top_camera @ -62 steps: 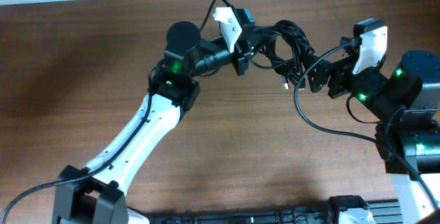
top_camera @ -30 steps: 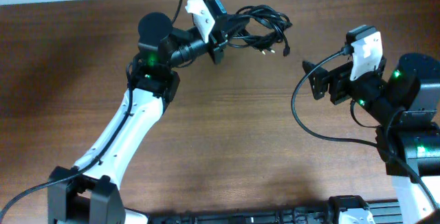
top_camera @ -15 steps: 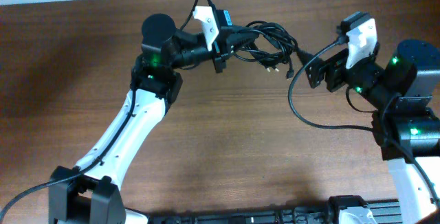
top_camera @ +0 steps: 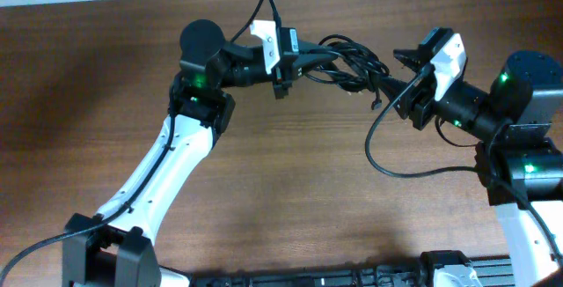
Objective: Untangle cables
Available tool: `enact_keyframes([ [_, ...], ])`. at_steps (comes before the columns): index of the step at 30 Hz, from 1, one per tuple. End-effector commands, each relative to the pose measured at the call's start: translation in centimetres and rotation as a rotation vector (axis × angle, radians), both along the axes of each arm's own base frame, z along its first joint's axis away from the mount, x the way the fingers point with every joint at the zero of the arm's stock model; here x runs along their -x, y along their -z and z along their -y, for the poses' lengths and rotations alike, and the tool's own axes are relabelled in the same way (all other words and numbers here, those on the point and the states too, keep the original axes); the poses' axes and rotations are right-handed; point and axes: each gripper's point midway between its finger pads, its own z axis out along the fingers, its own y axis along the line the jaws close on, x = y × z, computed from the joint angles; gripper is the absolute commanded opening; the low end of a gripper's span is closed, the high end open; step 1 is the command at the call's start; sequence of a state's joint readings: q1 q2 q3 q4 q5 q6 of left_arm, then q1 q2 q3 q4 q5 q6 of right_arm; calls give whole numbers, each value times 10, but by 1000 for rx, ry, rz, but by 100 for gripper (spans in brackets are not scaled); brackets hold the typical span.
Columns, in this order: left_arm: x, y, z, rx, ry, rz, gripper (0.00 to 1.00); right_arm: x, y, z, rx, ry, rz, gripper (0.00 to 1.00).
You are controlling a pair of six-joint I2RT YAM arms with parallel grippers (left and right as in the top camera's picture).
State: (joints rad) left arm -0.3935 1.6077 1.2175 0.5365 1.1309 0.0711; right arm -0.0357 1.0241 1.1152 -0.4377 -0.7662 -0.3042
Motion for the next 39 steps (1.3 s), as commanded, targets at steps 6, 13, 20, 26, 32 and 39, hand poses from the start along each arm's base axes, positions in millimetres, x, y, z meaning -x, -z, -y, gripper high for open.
enact_keyframes([
  [6, 7, -20, -3, 18, -8, 35, 0, 5, -9, -6, -8, -39, 26, 4],
  [13, -36, -3, -9, -17, -253, -47, 0, 7, -13, -6, -46, -28, 0, 4],
  [20, -24, 17, 6, -108, -218, 103, 0, 22, -30, -6, -67, -22, 41, 4],
  [26, -22, 21, 7, -131, -213, 163, 0, 24, -36, -6, -66, -23, 68, 4],
  [32, -33, 28, 3, -177, -273, 237, 0, 29, -42, -7, -66, -24, 92, 4],
  [39, -63, 30, -10, -216, -464, 231, 0, 40, -47, -7, -64, -24, 111, 4],
])
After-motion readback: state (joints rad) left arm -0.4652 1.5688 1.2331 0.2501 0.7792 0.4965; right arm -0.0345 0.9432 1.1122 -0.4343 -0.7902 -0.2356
